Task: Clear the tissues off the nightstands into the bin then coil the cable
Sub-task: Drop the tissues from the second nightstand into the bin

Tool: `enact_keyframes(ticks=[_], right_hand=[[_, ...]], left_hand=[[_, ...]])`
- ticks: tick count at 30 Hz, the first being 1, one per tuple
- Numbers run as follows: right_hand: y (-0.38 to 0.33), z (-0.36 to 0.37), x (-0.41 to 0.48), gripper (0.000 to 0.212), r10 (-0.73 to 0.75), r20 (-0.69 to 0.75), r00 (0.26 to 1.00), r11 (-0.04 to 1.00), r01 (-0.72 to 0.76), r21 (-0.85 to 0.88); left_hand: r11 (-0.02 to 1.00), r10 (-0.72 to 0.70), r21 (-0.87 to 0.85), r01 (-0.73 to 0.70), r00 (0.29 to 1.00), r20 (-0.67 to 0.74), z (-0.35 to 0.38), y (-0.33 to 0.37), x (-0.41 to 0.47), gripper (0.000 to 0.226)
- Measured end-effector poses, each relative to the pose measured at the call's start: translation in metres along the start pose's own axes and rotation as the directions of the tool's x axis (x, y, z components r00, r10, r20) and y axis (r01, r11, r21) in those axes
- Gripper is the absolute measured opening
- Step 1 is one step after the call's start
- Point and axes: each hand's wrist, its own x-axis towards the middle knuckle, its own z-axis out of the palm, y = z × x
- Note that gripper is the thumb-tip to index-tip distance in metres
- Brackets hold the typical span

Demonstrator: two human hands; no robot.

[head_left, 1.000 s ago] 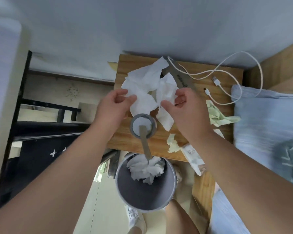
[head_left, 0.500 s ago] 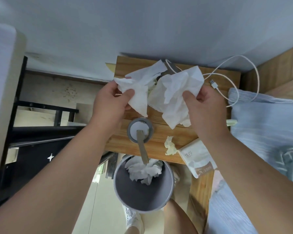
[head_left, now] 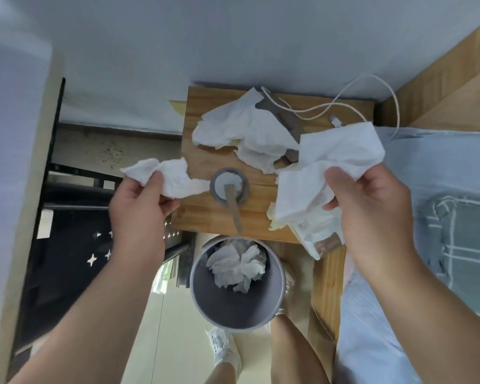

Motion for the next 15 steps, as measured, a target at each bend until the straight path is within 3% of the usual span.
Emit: enact_keyframes(ticks=[5,10,13,15], right_hand=[[0.033,-0.009,-0.068,0.025,0.083,-0.045,0.996,0.996,-0.084,-0.026],[0.095,0.006,-0.126,0.020,0.182,0.017,0.983,0.978,-0.179,-0.108],[0.143,0.026,-0.138,0.008,0.272,0.100,0.957,0.946,-0.247,-0.210],[0.176,0.041,-0.136,0.011,0.335,0.129,0.933,0.918,-0.293,-0.265]], left_hand=[[0.988,-0.148,-0.058,0.143,0.984,-0.095,-0.039,-0.046,-0.031,0.014],[0.965,-0.219,0.132,0.228,0.972,-0.079,-0.076,-0.121,-0.059,0.016],[0.915,-0.312,0.257,0.311,0.949,-0.039,-0.093,-0.170,-0.066,0.015],[0.871,-0.378,0.330,0.363,0.926,-0.020,-0.099,-0.199,-0.066,0.012]])
